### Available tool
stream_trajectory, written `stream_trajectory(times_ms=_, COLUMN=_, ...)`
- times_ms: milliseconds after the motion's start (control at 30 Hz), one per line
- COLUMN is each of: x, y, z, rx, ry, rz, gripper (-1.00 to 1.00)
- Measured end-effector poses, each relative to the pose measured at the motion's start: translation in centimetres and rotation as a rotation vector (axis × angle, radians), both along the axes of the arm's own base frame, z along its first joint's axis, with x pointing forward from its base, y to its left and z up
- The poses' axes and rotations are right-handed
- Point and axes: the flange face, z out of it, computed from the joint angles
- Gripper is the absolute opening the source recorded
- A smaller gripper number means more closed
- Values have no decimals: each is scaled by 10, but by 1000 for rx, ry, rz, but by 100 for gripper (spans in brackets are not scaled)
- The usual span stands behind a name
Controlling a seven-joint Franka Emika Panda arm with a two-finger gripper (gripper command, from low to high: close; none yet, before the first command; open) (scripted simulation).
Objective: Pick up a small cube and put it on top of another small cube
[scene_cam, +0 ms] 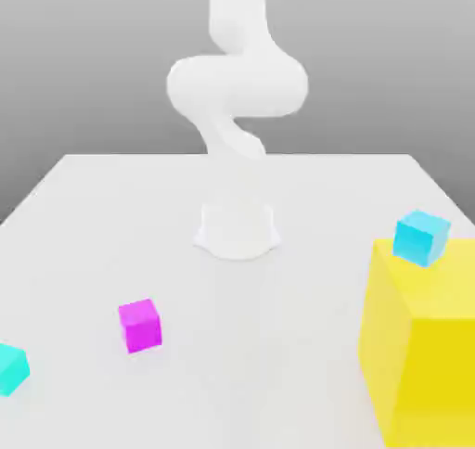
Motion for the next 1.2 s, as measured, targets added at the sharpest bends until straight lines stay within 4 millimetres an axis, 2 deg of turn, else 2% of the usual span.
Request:
stream_trajectory(times_ms=133, x=33, y=-38, z=-99, rx=81, ry=138, rz=-180, gripper=0)
stream_trajectory(times_ms=200, x=39, y=-57, z=-149, rx=121, ry=203, rz=-272, gripper=0)
stream_trajectory(times_ms=300, x=35, y=-84, z=-224, rx=182, ry=301, rz=-416, gripper=0)
stream_trajectory(times_ms=433, x=6, y=-115, z=-325, rx=268, ry=435, rz=-627, gripper=0)
stream_trajectory(times_ms=567, x=-52, y=-135, z=-428, rx=364, ry=584, rz=-871, gripper=0)
stream_trajectory(times_ms=600, x=-65, y=-137, z=-451, rx=382, ry=613, rz=-919, gripper=0)
stream_trajectory(times_ms=633, x=-73, y=-141, z=-466, rx=394, ry=626, rz=-952, gripper=0)
stream_trajectory(times_ms=833, x=-79, y=-139, z=-522, rx=398, ry=642, rz=-969, gripper=0)
stream_trajectory(times_ms=867, x=-80, y=-138, z=-527, rx=398, ry=642, rz=-969, gripper=-100)
stream_trajectory(times_ms=1067, x=-80, y=-138, z=-529, rx=398, ry=640, rz=-969, gripper=-100)
stream_trajectory(times_ms=1200, x=-78, y=-139, z=-506, rx=398, ry=641, rz=-969, gripper=-100)
